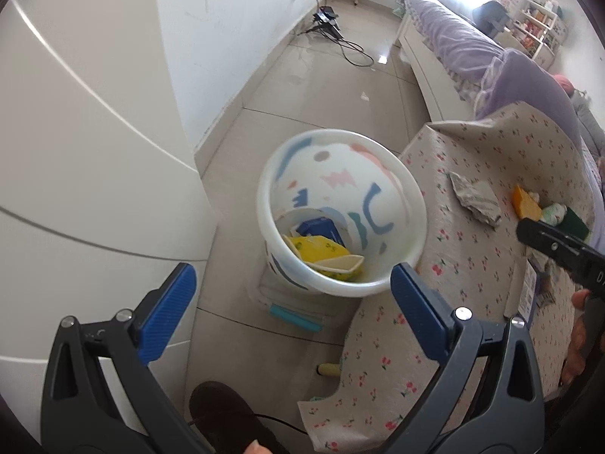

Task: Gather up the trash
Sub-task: 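Open the right tool over the wastebasket to drop the yellow-white bag, then grasp the milk carton on the bed with the right tool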

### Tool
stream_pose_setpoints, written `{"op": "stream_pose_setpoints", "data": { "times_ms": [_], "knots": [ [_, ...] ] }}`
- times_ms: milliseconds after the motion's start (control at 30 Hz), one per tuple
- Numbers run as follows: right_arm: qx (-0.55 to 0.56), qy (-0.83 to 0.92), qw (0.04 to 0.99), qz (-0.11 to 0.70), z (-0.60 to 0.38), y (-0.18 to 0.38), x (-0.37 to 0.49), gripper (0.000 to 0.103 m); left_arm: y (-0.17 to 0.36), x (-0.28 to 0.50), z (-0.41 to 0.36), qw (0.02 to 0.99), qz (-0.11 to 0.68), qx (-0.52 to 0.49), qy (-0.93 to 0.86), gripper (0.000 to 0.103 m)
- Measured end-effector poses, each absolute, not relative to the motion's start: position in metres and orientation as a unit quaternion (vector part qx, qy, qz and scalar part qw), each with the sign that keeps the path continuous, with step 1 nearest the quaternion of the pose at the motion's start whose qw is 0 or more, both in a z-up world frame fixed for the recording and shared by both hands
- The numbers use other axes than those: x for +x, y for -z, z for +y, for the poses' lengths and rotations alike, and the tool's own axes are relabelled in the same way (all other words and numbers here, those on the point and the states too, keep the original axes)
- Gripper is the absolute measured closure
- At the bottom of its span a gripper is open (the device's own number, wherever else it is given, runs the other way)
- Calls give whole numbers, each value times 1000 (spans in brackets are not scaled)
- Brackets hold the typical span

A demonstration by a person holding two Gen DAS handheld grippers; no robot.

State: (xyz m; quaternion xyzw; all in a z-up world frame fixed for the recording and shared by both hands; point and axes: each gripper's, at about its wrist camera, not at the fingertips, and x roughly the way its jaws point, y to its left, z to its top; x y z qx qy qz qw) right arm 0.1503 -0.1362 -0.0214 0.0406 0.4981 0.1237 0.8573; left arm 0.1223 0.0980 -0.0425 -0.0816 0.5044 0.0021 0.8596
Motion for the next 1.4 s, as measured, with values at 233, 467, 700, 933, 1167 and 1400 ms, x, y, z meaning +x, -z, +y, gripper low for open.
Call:
{"op": "stream_pose_setpoints", "data": {
  "times_ms": [233,467,700,933,1167,1400],
  "knots": [
    [47,-89,857,505,-190,15,130,19,45,113,84,850,523,-64,11,1],
    [43,-35,865,498,-247,15,110,19,40,105,71,853,518,-54,31,1],
    [90,5,856,508,-302,25,93,19,38,101,52,855,515,-41,49,1],
    [133,33,834,535,-334,51,91,19,39,101,22,854,516,-23,71,1],
    [155,48,825,542,-337,65,109,19,39,99,-10,855,512,1,89,1],
    [152,49,821,549,-345,70,110,46,42,95,-57,856,503,52,109,1]
  ]
}}
